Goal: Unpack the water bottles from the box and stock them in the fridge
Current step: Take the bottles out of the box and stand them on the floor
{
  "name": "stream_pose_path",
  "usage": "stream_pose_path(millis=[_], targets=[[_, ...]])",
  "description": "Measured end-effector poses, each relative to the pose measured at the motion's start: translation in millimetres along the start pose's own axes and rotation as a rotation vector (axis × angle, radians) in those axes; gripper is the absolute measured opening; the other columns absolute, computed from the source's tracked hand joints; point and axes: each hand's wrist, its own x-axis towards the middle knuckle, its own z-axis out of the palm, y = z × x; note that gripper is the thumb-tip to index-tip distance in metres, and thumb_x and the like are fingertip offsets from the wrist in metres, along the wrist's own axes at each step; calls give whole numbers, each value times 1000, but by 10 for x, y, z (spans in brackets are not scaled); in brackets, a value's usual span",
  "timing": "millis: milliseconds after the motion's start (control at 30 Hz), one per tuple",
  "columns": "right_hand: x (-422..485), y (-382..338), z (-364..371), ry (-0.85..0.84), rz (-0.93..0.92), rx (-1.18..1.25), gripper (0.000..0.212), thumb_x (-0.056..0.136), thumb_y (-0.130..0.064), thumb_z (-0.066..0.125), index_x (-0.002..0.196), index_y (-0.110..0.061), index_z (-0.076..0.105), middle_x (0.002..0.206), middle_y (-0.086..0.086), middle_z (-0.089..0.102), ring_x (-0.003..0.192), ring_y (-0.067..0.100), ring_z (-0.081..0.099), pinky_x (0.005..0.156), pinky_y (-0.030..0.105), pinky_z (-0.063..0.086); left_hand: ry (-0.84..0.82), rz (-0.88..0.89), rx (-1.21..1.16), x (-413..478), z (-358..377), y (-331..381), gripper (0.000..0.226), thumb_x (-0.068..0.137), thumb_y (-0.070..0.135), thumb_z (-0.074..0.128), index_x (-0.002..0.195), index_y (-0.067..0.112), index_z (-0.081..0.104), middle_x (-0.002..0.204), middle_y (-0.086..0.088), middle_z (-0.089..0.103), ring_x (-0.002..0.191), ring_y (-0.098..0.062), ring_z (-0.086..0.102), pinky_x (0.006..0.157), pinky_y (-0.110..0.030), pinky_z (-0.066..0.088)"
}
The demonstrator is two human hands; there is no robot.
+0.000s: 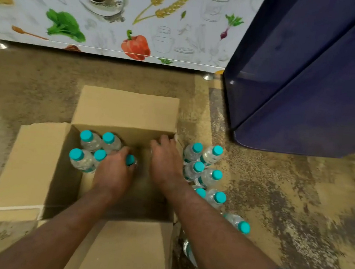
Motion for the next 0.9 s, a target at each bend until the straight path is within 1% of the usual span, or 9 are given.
stream_pose_path(millis=[100, 167, 267, 367, 433, 533, 733, 800, 900], targets=[[-86, 15, -26, -2, 2, 62, 18, 93, -8, 52, 109, -12, 59, 123, 15, 48, 114, 33, 45, 95, 44, 44, 69, 11, -70, -83, 11, 142, 33, 93, 16, 72, 125, 7, 66, 118, -21, 70, 110, -39, 65, 92, -45, 49], [-188, 39, -71, 46, -6, 151, 13, 89, -12, 55, 101, -12, 59, 113, 14, 48, 106, 32, 45, 91, 45, 45, 144, 21, -150, -194, -11, 276, 27, 91, 14, 74, 117, 6, 68, 108, -20, 71, 101, -38, 66, 86, -42, 50], [-415, 8, -309, 152, 0, 315, 15, 84, -12, 60, 99, -13, 61, 104, 8, 46, 99, 26, 46, 86, 44, 46, 266, 43, -266, -421, -181, 521, 35, 91, 15, 76, 124, 4, 68, 104, -11, 71, 95, -24, 65, 83, -29, 46], [-664, -15, -780, 311, 23, 448, 23, 88, -13, 62, 111, -12, 64, 110, 5, 47, 107, 21, 47, 91, 38, 45, 381, 104, -357, -690, -451, 807, 27, 91, 20, 77, 116, 13, 70, 92, 3, 67, 80, -15, 65, 72, -17, 44], [-861, 37, -1145, 385, 43, 519, 25, 90, -17, 64, 114, -13, 65, 111, 1, 47, 106, 16, 48, 91, 34, 46, 399, 164, -434, -925, -612, 1049, 27, 92, 21, 77, 117, 20, 69, 88, 11, 65, 78, -2, 65, 68, -5, 46], [-1199, 240, -1604, 487, 99, 581, 23, 90, -18, 67, 113, -15, 66, 111, -2, 49, 105, 13, 51, 89, 32, 49, 360, 243, -512, -1209, -741, 1435, 27, 93, 22, 76, 115, 30, 63, 94, 23, 64, 84, 5, 65, 71, -4, 49], [-1823, 977, -2175, 534, 266, 631, 20, 89, -19, 71, 109, -17, 67, 108, -3, 53, 102, 8, 56, 85, 24, 53, 130, 294, -505, -1349, -468, 2108, 24, 92, 20, 78, 110, 32, 68, 88, 11, 66, 76, -2, 62, 66, -8, 48], [-1977, 1229, -2240, 519, 307, 625, 20, 88, -18, 72, 108, -16, 68, 107, -3, 53, 101, 5, 55, 85, 20, 53, 48, 316, -473, -1368, -304, 2255, 27, 92, 23, 78, 116, 31, 69, 95, 12, 67, 83, -2, 64, 69, -9, 48], [-2186, 1561, -2215, 499, 361, 570, 22, 87, -15, 72, 108, -17, 67, 107, -3, 53, 101, 6, 55, 86, 24, 54, -19, 365, -379, -1345, -70, 2396, 31, 92, 23, 78, 122, 25, 70, 103, 11, 68, 89, -6, 64, 74, -10, 48]])
